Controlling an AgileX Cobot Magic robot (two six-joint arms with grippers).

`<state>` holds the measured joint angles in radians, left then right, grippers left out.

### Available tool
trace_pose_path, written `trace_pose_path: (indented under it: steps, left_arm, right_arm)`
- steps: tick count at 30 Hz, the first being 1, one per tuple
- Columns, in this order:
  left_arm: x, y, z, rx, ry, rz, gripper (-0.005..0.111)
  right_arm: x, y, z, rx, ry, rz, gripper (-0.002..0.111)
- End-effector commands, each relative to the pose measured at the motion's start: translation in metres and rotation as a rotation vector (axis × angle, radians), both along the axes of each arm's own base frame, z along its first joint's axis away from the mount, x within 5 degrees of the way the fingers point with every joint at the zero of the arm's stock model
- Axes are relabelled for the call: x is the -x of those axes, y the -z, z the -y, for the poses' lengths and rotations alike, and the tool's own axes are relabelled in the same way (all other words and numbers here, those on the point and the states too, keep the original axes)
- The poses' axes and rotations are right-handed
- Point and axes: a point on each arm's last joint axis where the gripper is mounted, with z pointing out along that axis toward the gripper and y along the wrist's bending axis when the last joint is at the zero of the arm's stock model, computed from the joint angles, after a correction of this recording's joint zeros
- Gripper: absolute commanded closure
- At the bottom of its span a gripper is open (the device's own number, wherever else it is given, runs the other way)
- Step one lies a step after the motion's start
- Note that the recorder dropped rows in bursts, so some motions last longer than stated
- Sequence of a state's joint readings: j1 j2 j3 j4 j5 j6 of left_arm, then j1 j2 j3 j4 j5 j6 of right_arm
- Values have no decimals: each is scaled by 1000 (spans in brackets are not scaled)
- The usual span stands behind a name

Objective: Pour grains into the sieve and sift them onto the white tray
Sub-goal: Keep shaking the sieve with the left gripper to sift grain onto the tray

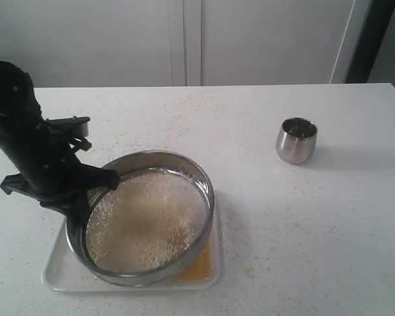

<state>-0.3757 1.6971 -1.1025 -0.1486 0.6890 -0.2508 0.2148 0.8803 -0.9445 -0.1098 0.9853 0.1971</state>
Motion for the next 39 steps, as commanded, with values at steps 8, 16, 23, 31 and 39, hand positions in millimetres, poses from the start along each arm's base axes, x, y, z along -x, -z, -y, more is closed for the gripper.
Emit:
trace_pose_path:
  steps: [8,16,23,31,39]
  left_arm:
    - [1,-6,-6,-84,6,40,107]
    - [-1,-6,-24,-39,-224,-67,107]
    - [-2,-7,-13,-15,-93,-10,107]
    - [7,-10,23,90,72,51,107]
    - [2,-6,-15,-54,-190,-45,107]
  right_arm:
    - [0,-1,1,-8,5,16,108]
    - [0,-1,1,-8,5,16,108]
    - [0,-1,1,-8,5,16,108]
    - [0,-1,1,-8,5,16,108]
    - [0,-1,1,-8,5,16,108]
